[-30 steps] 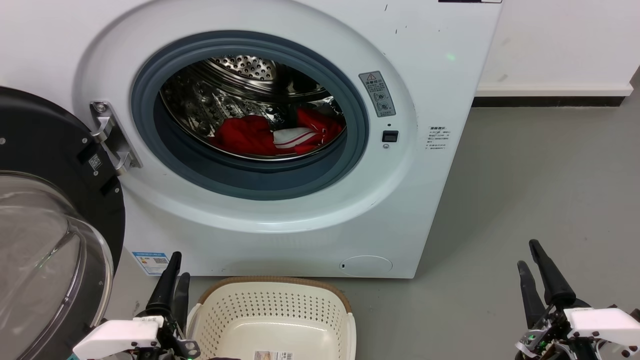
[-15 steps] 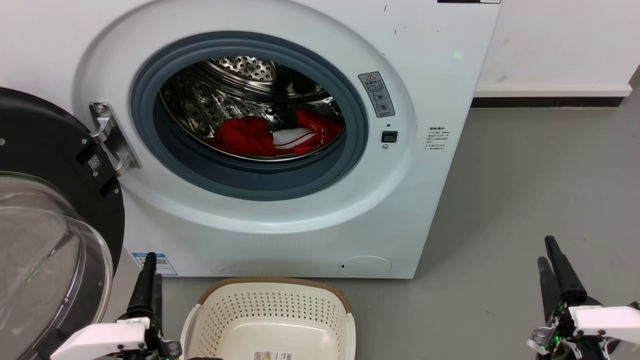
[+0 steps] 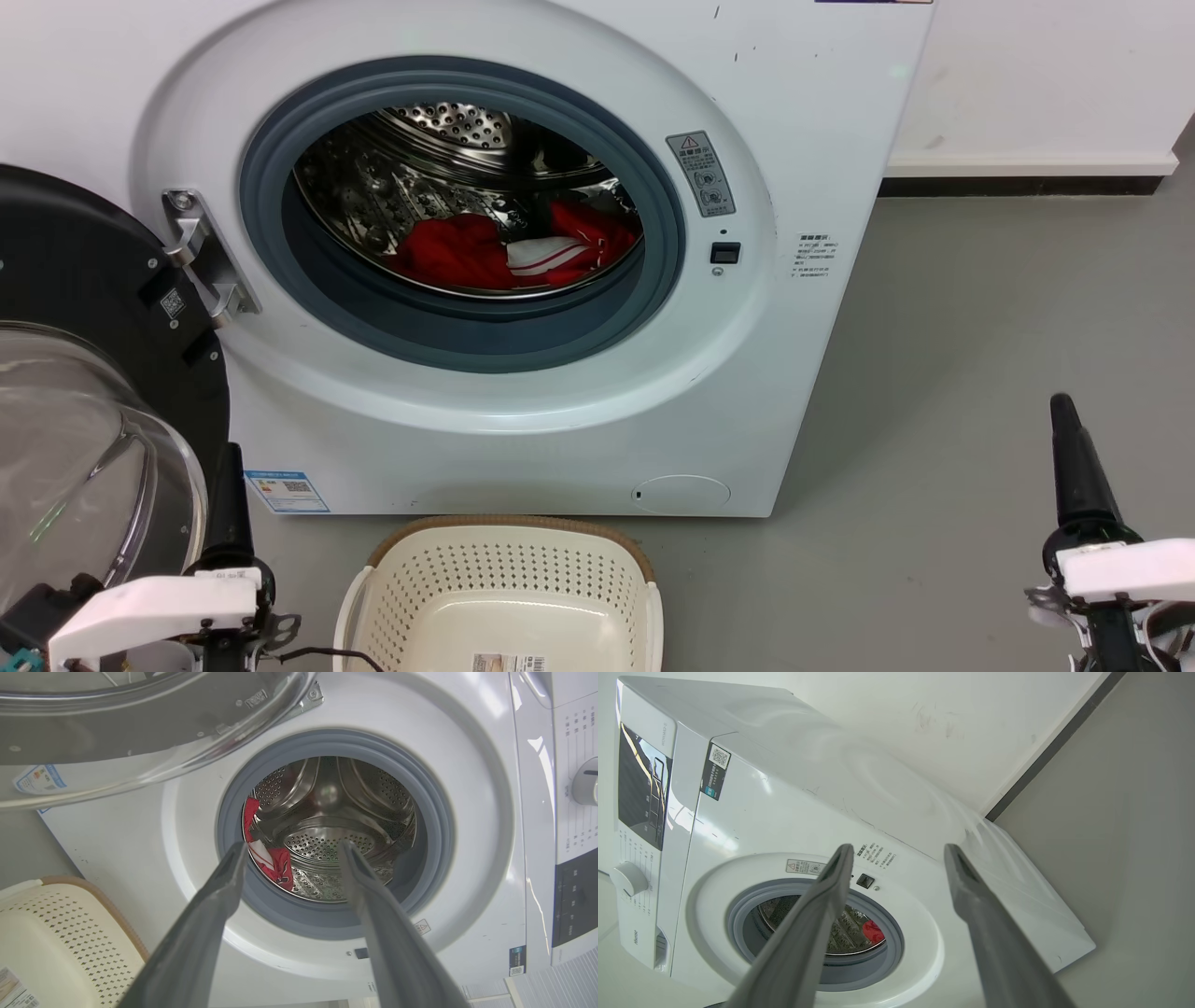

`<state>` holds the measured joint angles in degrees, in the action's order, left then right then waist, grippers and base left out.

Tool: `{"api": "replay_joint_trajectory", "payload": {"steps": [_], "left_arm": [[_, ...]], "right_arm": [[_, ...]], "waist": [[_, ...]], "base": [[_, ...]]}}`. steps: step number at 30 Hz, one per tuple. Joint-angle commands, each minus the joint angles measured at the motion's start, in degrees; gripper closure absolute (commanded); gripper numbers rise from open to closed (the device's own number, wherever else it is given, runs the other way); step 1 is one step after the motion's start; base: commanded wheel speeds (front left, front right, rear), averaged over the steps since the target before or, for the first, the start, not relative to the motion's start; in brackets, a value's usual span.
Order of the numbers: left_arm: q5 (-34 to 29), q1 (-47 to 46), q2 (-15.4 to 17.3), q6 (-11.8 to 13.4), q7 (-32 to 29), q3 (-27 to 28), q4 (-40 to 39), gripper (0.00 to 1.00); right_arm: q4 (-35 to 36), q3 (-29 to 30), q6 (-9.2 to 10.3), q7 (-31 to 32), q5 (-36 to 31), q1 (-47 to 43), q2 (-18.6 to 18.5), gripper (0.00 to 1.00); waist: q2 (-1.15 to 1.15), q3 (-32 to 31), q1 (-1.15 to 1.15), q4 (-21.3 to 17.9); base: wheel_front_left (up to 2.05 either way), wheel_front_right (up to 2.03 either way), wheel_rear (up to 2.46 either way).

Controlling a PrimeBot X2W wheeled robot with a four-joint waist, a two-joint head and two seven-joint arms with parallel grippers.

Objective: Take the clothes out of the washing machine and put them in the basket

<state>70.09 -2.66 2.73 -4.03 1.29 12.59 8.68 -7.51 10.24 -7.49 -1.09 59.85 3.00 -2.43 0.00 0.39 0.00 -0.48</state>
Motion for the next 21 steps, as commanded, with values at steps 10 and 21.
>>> {"api": "replay_joint_trajectory", "payload": {"steps": [10,21], "left_arm": [[-10.5,0.6,0.1,5.9,2.5,-2.5,-8.3,0.00],[-24.0,2.2,0.1,4.8,4.6,-4.5,-14.3,0.00]], "right_arm": [[10.2,-2.1,0.00,-2.6,-21.9,1.4,-0.3,0.00],[14.0,-5.3,0.00,-4.7,-35.6,0.2,-0.4,0.00]], "waist": [[0.00,0.3,0.00,-0.1],[0.00,0.2,0.00,-0.2]], "base": [[0.00,0.00,0.00],[0.00,0.00,0.00]]}}
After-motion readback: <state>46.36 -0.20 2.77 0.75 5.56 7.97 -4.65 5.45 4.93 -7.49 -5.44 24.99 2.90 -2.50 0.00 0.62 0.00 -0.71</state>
